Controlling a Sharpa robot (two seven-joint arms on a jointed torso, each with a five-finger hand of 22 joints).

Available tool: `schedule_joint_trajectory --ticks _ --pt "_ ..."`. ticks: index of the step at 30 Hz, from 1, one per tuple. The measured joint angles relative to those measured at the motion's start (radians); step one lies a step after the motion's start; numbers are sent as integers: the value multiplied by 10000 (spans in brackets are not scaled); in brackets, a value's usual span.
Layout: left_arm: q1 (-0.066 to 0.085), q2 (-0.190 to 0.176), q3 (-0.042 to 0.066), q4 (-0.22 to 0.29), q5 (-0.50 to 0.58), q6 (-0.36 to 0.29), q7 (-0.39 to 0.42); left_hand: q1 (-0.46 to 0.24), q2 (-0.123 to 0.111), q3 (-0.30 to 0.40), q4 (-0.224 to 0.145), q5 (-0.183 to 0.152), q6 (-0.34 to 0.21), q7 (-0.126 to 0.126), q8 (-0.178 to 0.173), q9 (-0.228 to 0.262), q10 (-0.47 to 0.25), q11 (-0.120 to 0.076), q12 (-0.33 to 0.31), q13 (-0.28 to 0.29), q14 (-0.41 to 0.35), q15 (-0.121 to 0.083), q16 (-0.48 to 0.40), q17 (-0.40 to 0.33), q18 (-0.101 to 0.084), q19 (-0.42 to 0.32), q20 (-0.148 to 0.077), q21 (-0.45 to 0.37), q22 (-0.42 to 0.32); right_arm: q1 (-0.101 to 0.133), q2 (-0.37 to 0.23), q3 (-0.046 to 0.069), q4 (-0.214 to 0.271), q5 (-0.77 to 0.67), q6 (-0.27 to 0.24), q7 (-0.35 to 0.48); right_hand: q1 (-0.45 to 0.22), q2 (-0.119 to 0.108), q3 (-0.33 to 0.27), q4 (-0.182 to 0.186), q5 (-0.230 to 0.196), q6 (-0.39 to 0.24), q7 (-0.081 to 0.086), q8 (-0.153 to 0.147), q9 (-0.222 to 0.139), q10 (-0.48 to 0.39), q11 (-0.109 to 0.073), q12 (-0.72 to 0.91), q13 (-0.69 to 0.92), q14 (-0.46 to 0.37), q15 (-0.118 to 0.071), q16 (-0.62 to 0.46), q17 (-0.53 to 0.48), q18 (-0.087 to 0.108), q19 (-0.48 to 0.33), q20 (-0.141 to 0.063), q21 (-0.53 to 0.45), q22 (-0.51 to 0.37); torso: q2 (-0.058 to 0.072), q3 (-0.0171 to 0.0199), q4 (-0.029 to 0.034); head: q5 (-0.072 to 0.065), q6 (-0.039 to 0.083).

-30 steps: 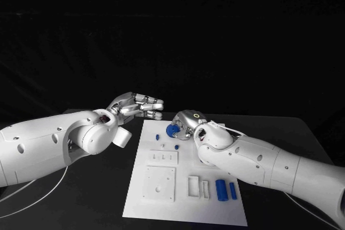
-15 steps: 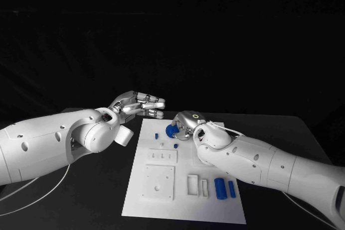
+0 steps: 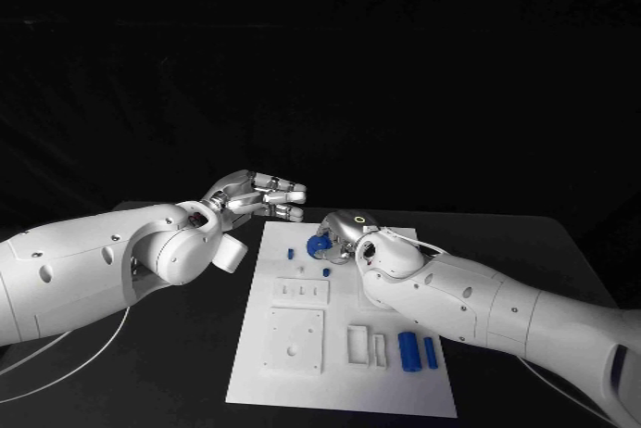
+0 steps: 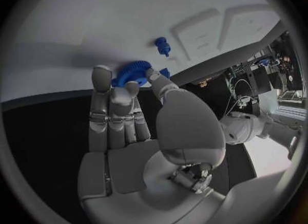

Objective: Assemble the parts on the task board

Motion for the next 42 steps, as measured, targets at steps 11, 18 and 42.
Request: schedule_joint_trajectory --ticks 11,18,42 --pt "-1 -10 0 0 -2 10 7 0 0 0 0 0 0 0 0 0 0 0 0 0 0 0 0 0 0 0 0 0 0 -7 -47 -17 22 222 25 56 -619 18 -201 866 342 89 -70 -19 -6 -34 36 0 -63 4 65 0 -2 131 -27 26 -4 -46 0 6 -22 23 -35" --pt "-1 -19 0 -35 -2 13 8 0 0 0 0 0 0 0 0 0 0 0 0 0 0 0 0 0 0 0 0 0 0 -61 -229 -17 155 316 -10 55 -763 0 -132 935 670 163 -75 -29 10 -32 36 40 -62 4 65 0 17 131 -26 26 62 -46 -5 12 -28 4 -26" --pt "-64 -92 -5 -337 -8 7 25 0 0 0 0 0 0 0 0 -1 0 0 0 0 0 0 0 0 0 0 0 0 0 -171 -2069 535 2117 721 -1311 -48 -875 -124 353 835 891 260 -116 -27 9 8 1 40 -60 4 65 85 65 130 -26 25 269 -71 -163 81 -177 79 32"
